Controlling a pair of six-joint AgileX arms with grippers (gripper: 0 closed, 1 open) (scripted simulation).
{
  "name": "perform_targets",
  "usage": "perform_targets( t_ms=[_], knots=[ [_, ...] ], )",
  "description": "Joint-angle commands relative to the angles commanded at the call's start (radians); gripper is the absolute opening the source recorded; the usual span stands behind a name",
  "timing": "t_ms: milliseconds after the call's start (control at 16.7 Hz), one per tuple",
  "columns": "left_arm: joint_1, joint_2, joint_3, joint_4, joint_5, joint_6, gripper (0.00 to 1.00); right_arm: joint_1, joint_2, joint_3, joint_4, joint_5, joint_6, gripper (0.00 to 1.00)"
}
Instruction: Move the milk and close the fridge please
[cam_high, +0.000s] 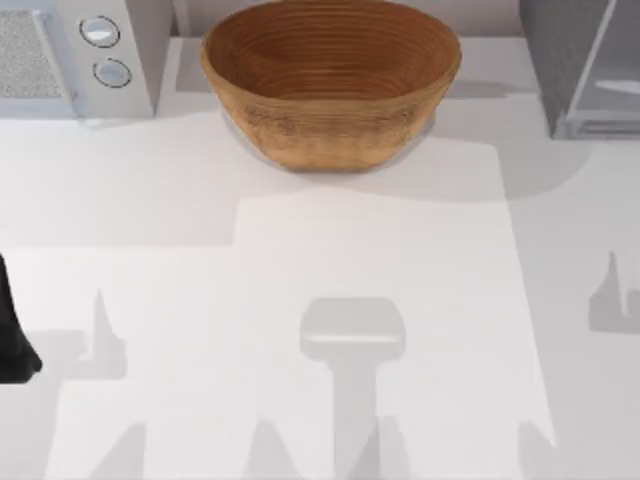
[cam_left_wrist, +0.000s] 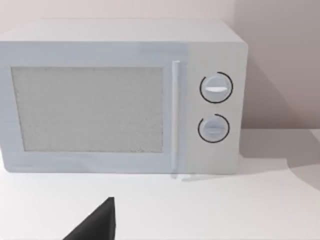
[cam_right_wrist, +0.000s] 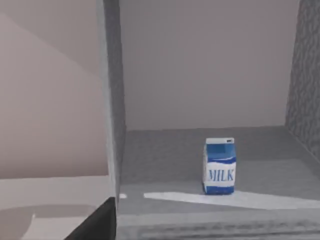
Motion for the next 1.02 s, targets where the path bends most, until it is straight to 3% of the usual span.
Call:
perform_targets(
  t_ms=[420, 780, 1020],
  knots=[
    [0.000, 0.000, 0.000, 0.000, 0.000, 0.000, 1.00, 0.065, -0.287, -0.230, -0.080, 0.010, -0.018, 1.00],
    [0.000, 0.000, 0.000, 0.000, 0.000, 0.000, 1.00, 0.062, -0.293, -0.220, -0.091, 0.009, -0.016, 1.00],
    [0.000, 0.000, 0.000, 0.000, 0.000, 0.000, 1.00, 0.069, -0.397, -0.134, -0.240, 0.004, -0.016, 1.00]
  ],
)
